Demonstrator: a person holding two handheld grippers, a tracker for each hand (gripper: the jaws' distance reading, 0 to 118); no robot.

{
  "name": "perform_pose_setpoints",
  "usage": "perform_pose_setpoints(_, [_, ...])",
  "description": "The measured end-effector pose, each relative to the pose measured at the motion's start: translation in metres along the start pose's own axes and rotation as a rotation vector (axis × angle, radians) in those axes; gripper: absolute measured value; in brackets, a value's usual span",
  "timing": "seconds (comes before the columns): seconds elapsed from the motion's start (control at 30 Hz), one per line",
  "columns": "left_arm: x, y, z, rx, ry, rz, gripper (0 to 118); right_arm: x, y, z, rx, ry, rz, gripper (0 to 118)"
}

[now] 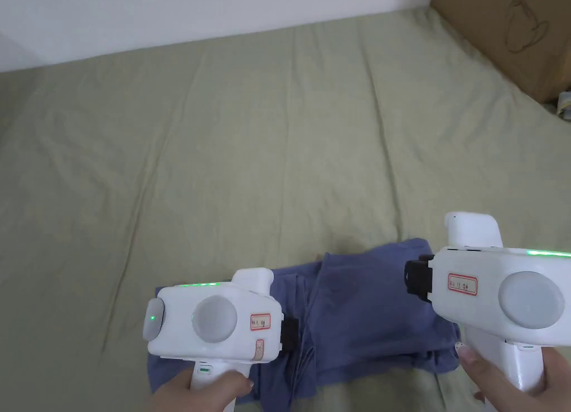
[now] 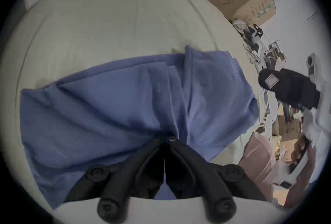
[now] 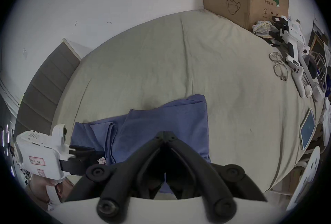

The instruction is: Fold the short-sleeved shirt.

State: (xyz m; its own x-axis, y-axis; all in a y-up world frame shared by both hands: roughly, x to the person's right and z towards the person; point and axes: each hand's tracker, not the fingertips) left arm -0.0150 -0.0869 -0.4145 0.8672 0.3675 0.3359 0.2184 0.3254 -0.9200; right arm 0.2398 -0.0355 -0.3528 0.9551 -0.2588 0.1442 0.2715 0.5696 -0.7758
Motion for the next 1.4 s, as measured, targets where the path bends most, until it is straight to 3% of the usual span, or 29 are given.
perform_pose_setpoints(0.2, [0.013, 0.007, 0.001, 0.01, -0.163, 0.094, 1, 0.001, 0.0, -0.003, -0.006, 0.004, -0.008, 0])
perform_pose_setpoints(0.27, [0.014, 0.009, -0.004, -0.03, -0.28, 0.158, 1, 0.0, 0.0, -0.002, -0.005, 0.011, -0.014, 0])
perform_pose_setpoints(0.4, [0.009, 0.005, 0.011, -0.009, -0.288, 0.155, 1, -0.003, 0.001, 0.001, 0.003, 0.009, 0.001, 0])
perform_pose_setpoints(0.5, [-0.018, 0.003, 0.055, 0.159, -0.287, 0.133, 1, -0.003, 0.004, 0.003, 0.009, 0.01, 0.001, 0])
perform_pose_setpoints(0.67, [-0.125, -0.009, 0.129, 0.349, -0.269, 0.273, 5, -0.009, 0.007, 0.004, 0.013, 0.005, 0.015, 0])
perform_pose_setpoints(0.7, [-0.139, -0.014, 0.136, 0.351, -0.276, 0.306, 13, -0.01, 0.008, 0.004, 0.013, 0.005, 0.017, 0])
perform_pose_setpoints(0.8, [-0.195, -0.034, 0.14, 0.328, -0.342, 0.415, 96, -0.014, 0.008, 0.003, 0.008, 0.006, 0.03, 0])
perform_pose_setpoints(0.83, [-0.208, -0.039, 0.135, 0.29, -0.349, 0.445, 113, -0.016, 0.008, 0.002, 0.005, 0.004, 0.035, 0])
perform_pose_setpoints(0.87, [-0.22, -0.046, 0.126, 0.271, -0.373, 0.47, 116, -0.017, 0.009, 0.0, 0.0, 0.002, 0.04, 0])
perform_pose_setpoints(1.07, [-0.249, -0.068, 0.058, 0.222, -0.617, 0.624, 117, -0.02, 0.007, -0.006, -0.028, -0.008, 0.045, 0])
perform_pose_setpoints(1.17, [-0.234, -0.061, 0.037, 0.28, -0.807, 0.592, 118, -0.021, 0.005, -0.006, -0.041, -0.02, 0.058, 0])
perform_pose_setpoints(1.23, [-0.228, -0.05, 0.022, 0.214, -0.916, 0.651, 118, -0.022, 0.006, -0.006, -0.046, -0.024, 0.067, 0])
perform_pose_setpoints(1.3, [-0.223, -0.043, 0.01, 0.155, -0.922, 0.614, 118, -0.022, 0.006, -0.007, -0.052, -0.029, 0.072, 0])
perform_pose_setpoints(1.33, [-0.222, -0.041, 0.013, 0.158, -0.888, 0.56, 114, -0.021, 0.006, -0.007, -0.054, -0.03, 0.071, 0])
perform_pose_setpoints(1.37, [-0.22, -0.038, 0.018, 0.164, -0.836, 0.516, 102, -0.021, 0.007, -0.007, -0.054, -0.031, 0.069, 0])
perform_pose_setpoints(1.4, [-0.222, -0.039, 0.019, 0.156, -0.767, 0.503, 76, -0.02, 0.008, -0.007, -0.054, -0.03, 0.066, 0])
